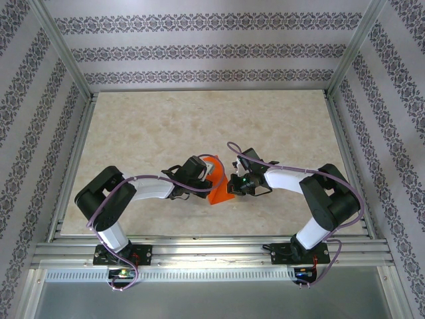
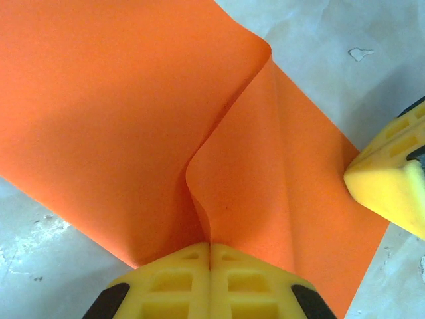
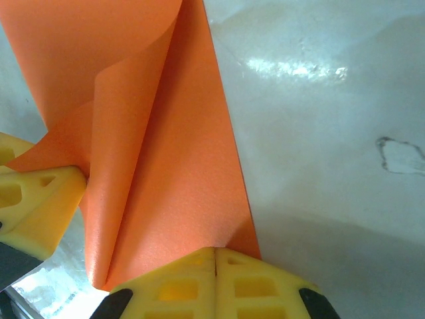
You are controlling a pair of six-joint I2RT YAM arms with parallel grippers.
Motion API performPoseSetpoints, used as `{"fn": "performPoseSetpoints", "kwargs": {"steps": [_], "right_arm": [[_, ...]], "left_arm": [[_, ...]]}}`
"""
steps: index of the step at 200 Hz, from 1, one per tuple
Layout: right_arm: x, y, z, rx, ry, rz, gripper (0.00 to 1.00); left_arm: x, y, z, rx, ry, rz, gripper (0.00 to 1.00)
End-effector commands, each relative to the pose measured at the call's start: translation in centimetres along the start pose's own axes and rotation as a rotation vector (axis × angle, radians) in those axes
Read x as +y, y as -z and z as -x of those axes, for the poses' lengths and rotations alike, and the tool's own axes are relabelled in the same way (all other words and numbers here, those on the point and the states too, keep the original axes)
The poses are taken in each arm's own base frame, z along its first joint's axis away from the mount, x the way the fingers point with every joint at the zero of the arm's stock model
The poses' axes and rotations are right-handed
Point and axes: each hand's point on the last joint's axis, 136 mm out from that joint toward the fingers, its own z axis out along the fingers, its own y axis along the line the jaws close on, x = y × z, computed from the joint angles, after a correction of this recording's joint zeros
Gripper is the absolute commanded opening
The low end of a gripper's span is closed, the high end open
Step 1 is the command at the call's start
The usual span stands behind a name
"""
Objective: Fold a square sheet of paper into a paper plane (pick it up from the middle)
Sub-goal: Fold the triangle a second time at the center of the table.
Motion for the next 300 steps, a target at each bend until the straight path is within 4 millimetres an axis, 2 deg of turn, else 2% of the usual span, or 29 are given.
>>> {"fn": "performPoseSetpoints", "kwargs": {"steps": [1, 77, 154, 177, 238, 300], "right_arm": [[-1.1, -0.2, -1.3, 0.04, -0.013, -0.06, 0.0], [-1.1, -0.2, -1.4, 0.042, -0.014, -0.06, 0.0], [-1.1, 0.0, -1.2, 0.031, -0.018, -0.065, 0.0], [-0.2, 0.6, -0.6, 0.006, -0.013, -0.036, 0.0], [3.8, 3.1, 1.4, -0.106, -0.019, 0.145, 0.0], [5.2, 1.7, 2.5, -0.094, -0.104, 0.265, 0.0]], "left_arm": [[0.5, -0.3, 0.2, 0.013, -0.009, 0.016, 0.05], [0.7, -0.9, -0.3, 0.04, -0.01, 0.017, 0.04], [1.1, -0.5, -1.0, 0.039, 0.005, 0.029, 0.01], [0.9, -0.5, -1.0, 0.036, 0.011, 0.019, 0.0], [1.1, -0.3, -1.5, 0.023, 0.037, 0.013, 0.0], [1.1, -0.3, -1.8, 0.012, 0.062, 0.003, 0.0]]}}
